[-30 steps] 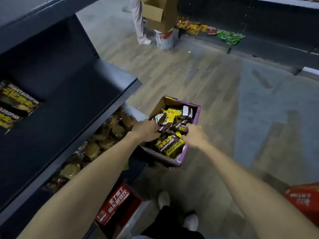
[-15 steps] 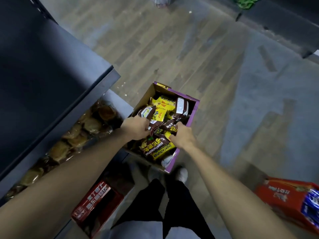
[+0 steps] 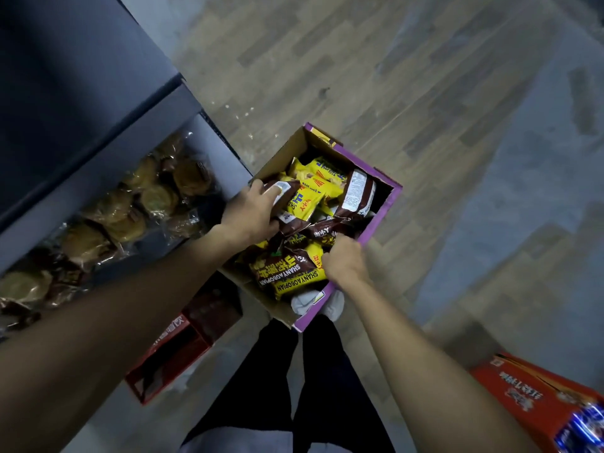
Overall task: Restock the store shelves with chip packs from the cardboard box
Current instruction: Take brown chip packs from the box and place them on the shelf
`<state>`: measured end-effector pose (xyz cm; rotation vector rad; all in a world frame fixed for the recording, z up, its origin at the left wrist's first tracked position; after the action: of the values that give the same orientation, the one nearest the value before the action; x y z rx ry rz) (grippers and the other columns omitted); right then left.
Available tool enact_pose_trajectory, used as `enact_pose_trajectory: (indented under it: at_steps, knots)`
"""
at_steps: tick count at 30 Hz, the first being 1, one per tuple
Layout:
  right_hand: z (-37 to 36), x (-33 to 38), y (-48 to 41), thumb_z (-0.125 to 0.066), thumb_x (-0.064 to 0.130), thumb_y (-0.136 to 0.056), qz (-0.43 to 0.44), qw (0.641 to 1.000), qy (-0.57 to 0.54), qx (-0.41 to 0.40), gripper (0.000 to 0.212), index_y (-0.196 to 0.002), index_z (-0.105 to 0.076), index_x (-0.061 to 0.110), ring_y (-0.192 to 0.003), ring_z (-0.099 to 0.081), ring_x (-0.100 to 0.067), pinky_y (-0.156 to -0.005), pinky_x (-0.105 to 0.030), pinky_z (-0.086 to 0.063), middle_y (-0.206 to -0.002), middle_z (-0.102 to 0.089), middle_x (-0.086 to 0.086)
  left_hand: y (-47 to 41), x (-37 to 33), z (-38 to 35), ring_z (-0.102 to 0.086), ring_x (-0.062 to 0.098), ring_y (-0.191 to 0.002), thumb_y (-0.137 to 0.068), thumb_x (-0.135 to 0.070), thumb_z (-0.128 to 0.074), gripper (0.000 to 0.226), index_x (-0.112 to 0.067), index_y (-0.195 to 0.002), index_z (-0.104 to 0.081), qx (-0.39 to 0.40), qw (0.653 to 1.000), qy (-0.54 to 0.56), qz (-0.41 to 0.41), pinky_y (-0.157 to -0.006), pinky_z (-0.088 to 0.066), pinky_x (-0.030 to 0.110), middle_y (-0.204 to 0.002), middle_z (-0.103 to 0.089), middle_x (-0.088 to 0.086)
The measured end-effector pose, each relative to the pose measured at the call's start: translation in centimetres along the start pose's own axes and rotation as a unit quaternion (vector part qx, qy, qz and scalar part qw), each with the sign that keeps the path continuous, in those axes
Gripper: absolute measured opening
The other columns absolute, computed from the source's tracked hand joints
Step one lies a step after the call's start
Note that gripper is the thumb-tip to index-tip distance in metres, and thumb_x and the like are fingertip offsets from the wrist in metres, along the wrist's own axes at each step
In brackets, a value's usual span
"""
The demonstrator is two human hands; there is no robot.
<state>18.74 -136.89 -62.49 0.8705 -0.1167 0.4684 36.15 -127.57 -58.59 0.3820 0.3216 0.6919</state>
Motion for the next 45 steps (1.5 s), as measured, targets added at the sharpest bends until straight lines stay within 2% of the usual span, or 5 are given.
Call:
enact_pose_trajectory:
  at_steps: [6, 18, 28, 37, 45]
  knots:
    - [-4.0, -0.4, -2.7, -0.049, -0.001, -0.091, 0.059, 0.996, 0.040, 0.050, 0.075, -0.156, -0.016, 0.019, -0.140, -0.030, -0.034, -0.107, -0.041, -0.036, -0.163, 0.000, -0.009, -1.5, 0.6, -3.2, -0.045, 0.036, -0.113, -0.078, -0.034, -0.073, 0.069, -0.016, -0.139, -0.045, 0.016, 0.999, -0.008, 0.039, -0.078, -0.050, 0.044, -0.129, -0.042, 0.014]
    - [-3.2, 0.4, -7.4, -0.052, 0.012, -0.096, 0.106, 0.978, 0.143, -0.110, 0.055, -0.147, -0.035, 0.023, -0.120, -0.051, -0.030, -0.107, -0.040, -0.034, -0.124, -0.060, -0.014, -0.4, 2.7, -1.3, -0.055, 0.034, -0.083, -0.086, -0.012, -0.063, 0.033, -0.014, -0.113, -0.044, -0.096, 0.987, 0.122, 0.033, -0.061, -0.048, 0.039, -0.107, -0.046, 0.013]
    - [4.1, 5.0, -1.4, -0.051, 0.033, -0.098, 0.205, 0.949, 0.081, -0.225, 0.030, -0.124, -0.049, 0.018, -0.089, -0.062, -0.031, -0.064, -0.037, -0.040, -0.103, -0.061, -0.007, 0.6, 2.1, 6.4, -0.059, 0.025, -0.077, -0.081, -0.015, -0.066, 0.020, -0.019, -0.098, -0.056, -0.143, 0.976, 0.164, 0.007, -0.066, -0.050, 0.038, -0.088, -0.060, 0.003]
    - [5.3, 4.9, -1.6, -0.047, 0.041, -0.098, 0.146, 0.955, 0.130, -0.221, 0.035, -0.124, -0.045, 0.017, -0.095, -0.063, -0.032, -0.062, -0.036, -0.035, -0.111, -0.059, -0.009, -3.2, -1.9, 2.4, -0.058, 0.033, -0.109, -0.086, -0.025, -0.062, 0.051, -0.025, -0.132, -0.042, 0.109, 0.991, 0.000, -0.083, -0.084, -0.049, 0.041, -0.116, -0.064, 0.005]
    - [-0.5, 2.6, -2.7, -0.050, 0.029, -0.100, 0.194, 0.965, -0.021, -0.177, 0.061, -0.153, -0.023, 0.017, -0.119, -0.056, -0.029, -0.087, -0.036, -0.049, -0.146, -0.042, -0.009, 0.7, -0.5, -1.9, -0.052, 0.031, -0.092, -0.092, -0.024, -0.057, 0.020, -0.013, -0.109, -0.056, -0.159, 0.987, 0.010, 0.014, -0.062, -0.050, 0.042, -0.104, -0.054, 0.010]
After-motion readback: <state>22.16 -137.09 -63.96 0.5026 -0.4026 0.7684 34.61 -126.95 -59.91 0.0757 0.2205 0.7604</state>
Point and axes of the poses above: each hand's wrist, its own y-axis away from the middle knuckle, its own z-axis out of the back of the hand, x = y × z, the point moved 9 cm from there along -y, towards the middle knuckle
